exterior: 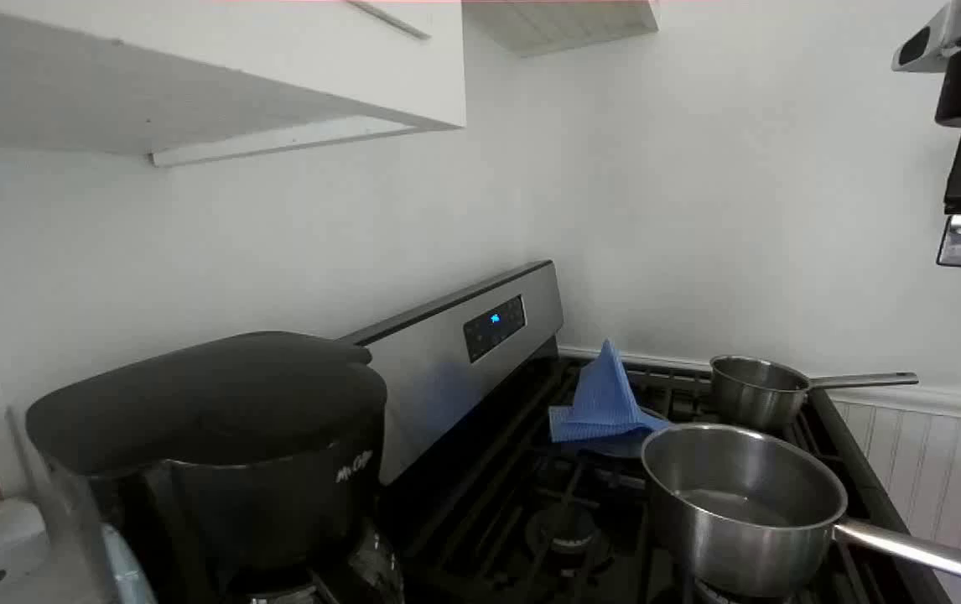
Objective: Pick up the silver pot lid with the blue cloth and put it on the silver pot on the bottom left side of the stove
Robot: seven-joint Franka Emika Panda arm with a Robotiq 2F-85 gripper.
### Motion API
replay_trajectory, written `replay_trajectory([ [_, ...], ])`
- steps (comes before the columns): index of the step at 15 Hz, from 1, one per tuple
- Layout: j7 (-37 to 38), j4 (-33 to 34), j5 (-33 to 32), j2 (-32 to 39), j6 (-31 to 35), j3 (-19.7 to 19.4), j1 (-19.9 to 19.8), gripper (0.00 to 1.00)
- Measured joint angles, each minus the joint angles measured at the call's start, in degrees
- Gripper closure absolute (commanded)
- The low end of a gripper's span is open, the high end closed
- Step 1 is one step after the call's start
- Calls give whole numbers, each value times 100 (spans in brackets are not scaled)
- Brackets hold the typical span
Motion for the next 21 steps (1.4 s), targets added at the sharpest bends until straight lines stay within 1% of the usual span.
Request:
replay_trajectory([
  [5,0,0,0,-2,0,0,0,0],
  [7,292,0,4,75,244,0,-21,0],
  [11,1007,-13,4,675,1765,80,-78,0],
  [14,1475,-24,-45,1376,3001,311,-122,0],
  [16,1846,-15,-255,1927,3773,521,-220,0],
  [18,2244,55,-578,2497,4301,703,-363,0],
  [21,2731,330,-1100,3342,4694,778,-535,0],
])
